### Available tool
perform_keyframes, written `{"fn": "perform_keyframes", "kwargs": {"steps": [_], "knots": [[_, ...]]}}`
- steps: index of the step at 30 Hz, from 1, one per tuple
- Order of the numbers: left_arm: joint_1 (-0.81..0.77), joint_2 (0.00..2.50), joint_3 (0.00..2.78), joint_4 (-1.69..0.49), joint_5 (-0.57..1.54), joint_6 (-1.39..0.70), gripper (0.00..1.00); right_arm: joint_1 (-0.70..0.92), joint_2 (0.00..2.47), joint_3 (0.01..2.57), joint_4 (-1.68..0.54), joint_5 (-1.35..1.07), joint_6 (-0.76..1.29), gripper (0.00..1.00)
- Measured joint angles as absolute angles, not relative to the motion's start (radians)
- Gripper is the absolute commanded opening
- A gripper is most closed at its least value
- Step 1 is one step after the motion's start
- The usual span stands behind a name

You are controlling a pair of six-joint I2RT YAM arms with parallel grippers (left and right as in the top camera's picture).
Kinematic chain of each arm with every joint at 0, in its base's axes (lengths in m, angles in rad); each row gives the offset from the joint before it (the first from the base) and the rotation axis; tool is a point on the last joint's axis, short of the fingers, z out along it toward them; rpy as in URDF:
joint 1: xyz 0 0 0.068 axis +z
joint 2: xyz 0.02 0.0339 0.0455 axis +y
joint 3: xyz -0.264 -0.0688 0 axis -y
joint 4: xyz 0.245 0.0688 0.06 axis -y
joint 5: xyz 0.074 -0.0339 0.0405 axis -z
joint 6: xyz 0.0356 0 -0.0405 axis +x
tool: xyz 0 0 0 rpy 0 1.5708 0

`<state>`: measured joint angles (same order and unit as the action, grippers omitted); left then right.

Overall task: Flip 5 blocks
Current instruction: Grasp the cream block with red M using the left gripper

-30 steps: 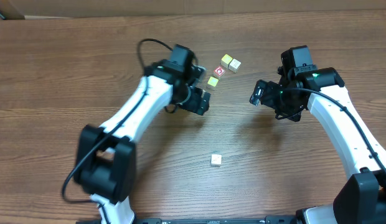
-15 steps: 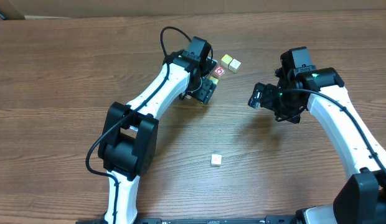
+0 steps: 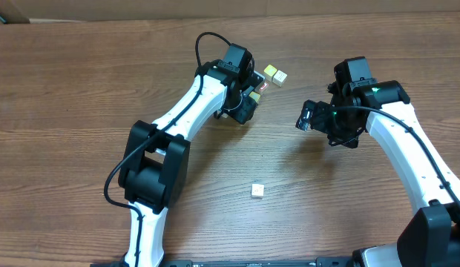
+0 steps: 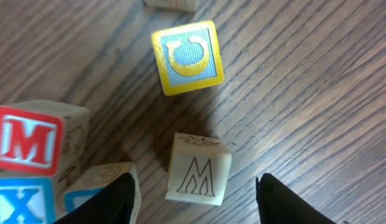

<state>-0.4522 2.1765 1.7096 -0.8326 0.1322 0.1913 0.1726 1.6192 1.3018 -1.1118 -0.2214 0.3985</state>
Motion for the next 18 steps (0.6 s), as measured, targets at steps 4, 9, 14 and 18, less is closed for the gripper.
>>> {"fn": "perform_keyframes", "kwargs": {"steps": [4, 9, 14, 18], "knots": [[-0.452, 2.215, 1.71, -0.833, 0.141, 0.195, 0.53, 0.173, 1.619, 1.302, -1.112, -0.222, 0.398, 1.0], [-0.452, 2.248, 1.711, -0.829, 0.147, 0.196, 0.52, 0.173, 1.619, 1.302, -1.112, -0.222, 0.399, 1.0], [-0.452, 2.248, 1.719, -0.829, 0.149, 0.195, 0.54, 0.173, 1.619, 1.302, -1.111, -0.223, 0.398, 1.0], [-0.452, 2.248, 1.753, -0.842, 0.149, 0.194, 0.48, 0.173, 1.619, 1.302, -1.11, -0.222, 0.399, 1.0]]}}
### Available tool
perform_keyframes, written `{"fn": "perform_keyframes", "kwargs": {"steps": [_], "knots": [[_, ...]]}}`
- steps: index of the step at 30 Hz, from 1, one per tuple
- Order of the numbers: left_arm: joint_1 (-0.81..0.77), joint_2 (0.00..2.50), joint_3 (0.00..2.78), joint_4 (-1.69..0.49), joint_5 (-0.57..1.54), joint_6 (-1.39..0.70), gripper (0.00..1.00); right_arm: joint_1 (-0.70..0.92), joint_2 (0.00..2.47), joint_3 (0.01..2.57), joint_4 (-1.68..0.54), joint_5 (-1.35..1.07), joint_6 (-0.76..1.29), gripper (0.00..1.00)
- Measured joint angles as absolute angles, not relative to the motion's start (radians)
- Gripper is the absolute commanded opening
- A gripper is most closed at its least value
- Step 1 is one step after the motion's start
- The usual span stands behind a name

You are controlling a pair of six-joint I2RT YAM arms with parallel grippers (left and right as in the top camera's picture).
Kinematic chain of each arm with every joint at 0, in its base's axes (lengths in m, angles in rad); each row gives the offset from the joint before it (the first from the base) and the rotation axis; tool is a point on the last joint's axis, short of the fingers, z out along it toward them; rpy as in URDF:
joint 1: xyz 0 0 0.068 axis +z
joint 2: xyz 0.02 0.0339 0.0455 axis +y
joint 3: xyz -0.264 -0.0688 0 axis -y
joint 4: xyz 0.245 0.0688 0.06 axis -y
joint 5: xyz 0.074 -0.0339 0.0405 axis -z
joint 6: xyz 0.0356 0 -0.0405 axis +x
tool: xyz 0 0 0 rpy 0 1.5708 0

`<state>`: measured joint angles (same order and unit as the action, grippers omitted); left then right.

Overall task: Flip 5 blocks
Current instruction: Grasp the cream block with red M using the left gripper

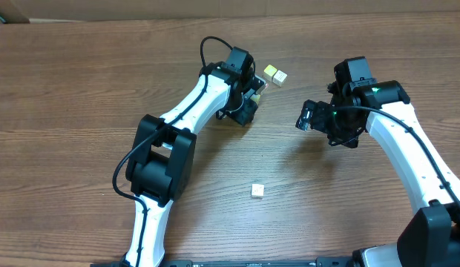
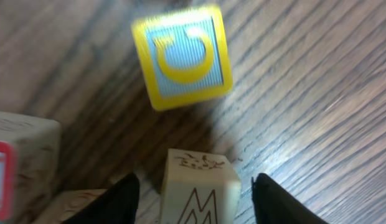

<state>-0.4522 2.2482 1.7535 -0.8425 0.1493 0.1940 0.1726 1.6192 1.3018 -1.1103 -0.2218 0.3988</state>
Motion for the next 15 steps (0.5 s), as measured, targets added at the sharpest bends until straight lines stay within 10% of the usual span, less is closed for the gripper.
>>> {"fn": "perform_keyframes", "kwargs": {"steps": [15], "knots": [[-0.452, 2.248, 1.796, -0.922, 0.149, 0.194, 0.44, 0.173, 1.619, 1.302, -1.108, -0.222, 0.398, 1.0]]}}
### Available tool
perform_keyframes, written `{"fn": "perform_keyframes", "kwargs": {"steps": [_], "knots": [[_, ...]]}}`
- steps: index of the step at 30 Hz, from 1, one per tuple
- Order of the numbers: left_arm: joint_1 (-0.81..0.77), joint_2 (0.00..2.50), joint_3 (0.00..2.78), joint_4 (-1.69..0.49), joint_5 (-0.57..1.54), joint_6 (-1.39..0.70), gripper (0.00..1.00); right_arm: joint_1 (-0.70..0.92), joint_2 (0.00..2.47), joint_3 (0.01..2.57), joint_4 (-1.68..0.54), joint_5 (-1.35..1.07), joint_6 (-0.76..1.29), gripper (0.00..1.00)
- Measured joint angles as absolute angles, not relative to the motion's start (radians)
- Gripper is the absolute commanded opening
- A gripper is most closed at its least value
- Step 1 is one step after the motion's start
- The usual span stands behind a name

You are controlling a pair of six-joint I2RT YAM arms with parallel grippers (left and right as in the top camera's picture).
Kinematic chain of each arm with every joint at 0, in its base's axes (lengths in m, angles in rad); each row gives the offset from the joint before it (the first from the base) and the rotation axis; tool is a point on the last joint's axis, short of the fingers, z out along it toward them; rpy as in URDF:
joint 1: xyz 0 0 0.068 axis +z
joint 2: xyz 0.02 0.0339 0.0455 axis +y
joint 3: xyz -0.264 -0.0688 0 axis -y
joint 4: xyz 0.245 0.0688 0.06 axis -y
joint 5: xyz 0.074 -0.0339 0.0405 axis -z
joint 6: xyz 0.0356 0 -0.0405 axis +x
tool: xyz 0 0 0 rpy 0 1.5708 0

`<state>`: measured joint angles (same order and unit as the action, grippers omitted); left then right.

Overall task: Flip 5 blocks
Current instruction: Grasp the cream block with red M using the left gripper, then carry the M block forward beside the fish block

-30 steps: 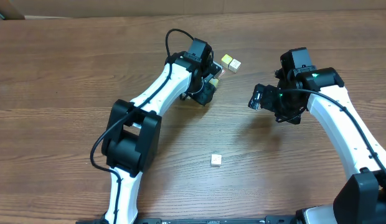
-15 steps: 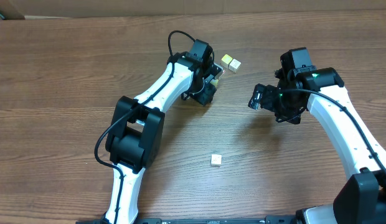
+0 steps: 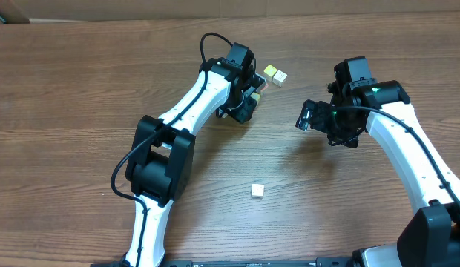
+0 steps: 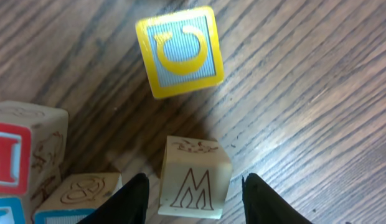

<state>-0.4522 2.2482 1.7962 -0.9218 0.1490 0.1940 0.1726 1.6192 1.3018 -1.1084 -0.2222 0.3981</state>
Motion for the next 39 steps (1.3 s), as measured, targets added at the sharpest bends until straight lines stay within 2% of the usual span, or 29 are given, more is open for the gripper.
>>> {"fn": "perform_keyframes", "kwargs": {"steps": [4, 9, 15, 23, 39], "knots": [[-0.452, 2.248, 1.796, -0.925, 0.149, 0.194, 0.38, 0.173, 1.619, 1.302, -1.111, -0.222, 0.397, 1.0], [-0.452, 2.248, 1.796, -0.928, 0.149, 0.194, 0.25, 0.173, 1.619, 1.302, -1.116, -0.222, 0.396, 1.0], [-0.452, 2.248, 1.796, -0.929, 0.149, 0.192, 0.22, 0.173, 1.619, 1.302, -1.116, -0.222, 0.395, 1.0], [-0.452, 2.248, 1.822, -0.966, 0.146, 0.156, 0.04, 0.173, 1.619, 1.302, -1.117, -0.222, 0.395, 1.0], [-0.416, 2.168, 1.919, -1.229, 0.146, -0.016, 0.04, 0.173, 1.619, 1.302, -1.125, -0.222, 0.395, 1.0]]}}
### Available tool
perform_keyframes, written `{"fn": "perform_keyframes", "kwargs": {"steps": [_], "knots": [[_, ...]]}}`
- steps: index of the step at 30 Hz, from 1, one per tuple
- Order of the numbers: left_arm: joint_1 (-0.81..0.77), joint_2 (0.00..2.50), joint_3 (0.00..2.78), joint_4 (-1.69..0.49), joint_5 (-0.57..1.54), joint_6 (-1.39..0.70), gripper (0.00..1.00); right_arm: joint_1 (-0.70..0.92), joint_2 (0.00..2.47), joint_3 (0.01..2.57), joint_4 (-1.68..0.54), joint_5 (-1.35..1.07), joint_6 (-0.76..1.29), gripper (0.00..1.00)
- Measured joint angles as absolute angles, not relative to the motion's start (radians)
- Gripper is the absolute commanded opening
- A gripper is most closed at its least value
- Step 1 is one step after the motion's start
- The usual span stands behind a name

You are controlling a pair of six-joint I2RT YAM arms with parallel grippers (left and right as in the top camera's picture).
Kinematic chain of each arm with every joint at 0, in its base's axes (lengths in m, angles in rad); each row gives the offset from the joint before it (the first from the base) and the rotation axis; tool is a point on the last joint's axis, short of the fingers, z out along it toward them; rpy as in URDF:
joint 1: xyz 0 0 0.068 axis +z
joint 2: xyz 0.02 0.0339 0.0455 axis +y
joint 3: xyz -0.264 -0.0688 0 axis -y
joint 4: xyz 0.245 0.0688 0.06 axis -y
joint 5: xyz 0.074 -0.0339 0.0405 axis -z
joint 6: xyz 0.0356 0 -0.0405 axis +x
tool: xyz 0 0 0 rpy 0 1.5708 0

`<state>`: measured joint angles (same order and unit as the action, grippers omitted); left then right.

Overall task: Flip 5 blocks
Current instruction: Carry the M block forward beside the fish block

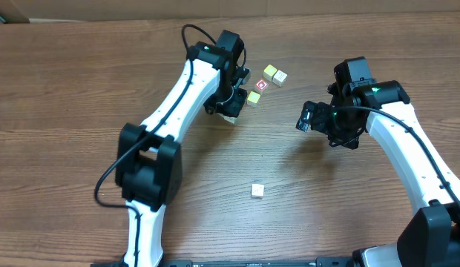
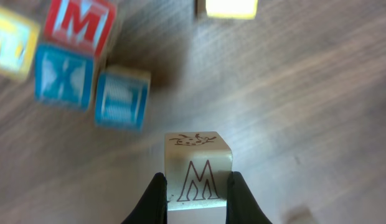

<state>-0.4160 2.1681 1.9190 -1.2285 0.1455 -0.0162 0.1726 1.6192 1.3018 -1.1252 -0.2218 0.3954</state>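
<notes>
My left gripper (image 2: 194,194) is shut on a plain wooden block with an outlined M (image 2: 198,171), held above the table; in the overhead view it (image 1: 230,113) sits just left of the block cluster. Below lie a red M block (image 2: 80,22), a blue X block (image 2: 63,74), a blue-faced block (image 2: 121,99) and a yellow block (image 2: 230,7). The overhead view shows the cluster (image 1: 263,83) and a lone pale block (image 1: 257,190) near the front. My right gripper (image 1: 308,117) hovers at the right, away from all blocks; its jaws are unclear.
The wooden table (image 1: 81,89) stretches around the blocks. A cardboard edge (image 1: 15,11) runs along the far side. The right arm (image 1: 408,148) reaches in from the right front corner.
My left gripper, open around the M-outline block on the table, is now shut on it and has moved back and left from the cluster, with the block raised. The right arm has not moved.
My left gripper stood open over the cluster with the M-outline block ahead of its fingers. It then sat lower with the fingers on either side of that block. Now it grips the block clear of the others. The right arm kept still throughout.
</notes>
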Motion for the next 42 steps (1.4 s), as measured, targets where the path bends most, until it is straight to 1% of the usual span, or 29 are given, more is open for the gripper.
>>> {"fn": "perform_keyframes", "kwargs": {"steps": [4, 9, 17, 19, 24, 28, 32, 42], "knots": [[-0.416, 2.075, 1.919, -1.294, 0.146, -0.058, 0.05, 0.173, 1.619, 1.302, -1.129, -0.221, 0.393, 1.0], [-0.421, 1.954, 1.817, -1.267, 0.144, -0.114, 0.05, 0.173, 1.619, 1.302, -1.142, -0.222, 0.392, 1.0], [-0.474, 1.752, 1.407, -1.066, 0.126, -0.249, 0.04, 0.173, 1.619, 1.302, -1.152, -0.221, 0.37, 1.0], [-0.509, 1.666, 1.282, -0.995, 0.127, -0.3, 0.04, 0.173, 1.619, 1.302, -1.152, -0.221, 0.366, 1.0], [-0.62, 1.49, 1.079, -0.889, 0.128, -0.419, 0.05, 0.173, 1.619, 1.302, -1.153, -0.221, 0.362, 1.0], [-0.688, 1.462, 0.947, -0.805, 0.126, -0.515, 0.04, 0.173, 1.619, 1.302, -1.153, -0.221, 0.362, 1.0], [-0.722, 1.464, 0.85, -0.743, 0.127, -0.581, 0.04, 0.172, 1.619, 1.302, -1.155, -0.221, 0.362, 1.0], [-0.727, 1.464, 0.809, -0.635, 0.127, -0.643, 0.04, 0.173, 1.619, 1.302, -1.156, -0.222, 0.361, 1.0]]}}
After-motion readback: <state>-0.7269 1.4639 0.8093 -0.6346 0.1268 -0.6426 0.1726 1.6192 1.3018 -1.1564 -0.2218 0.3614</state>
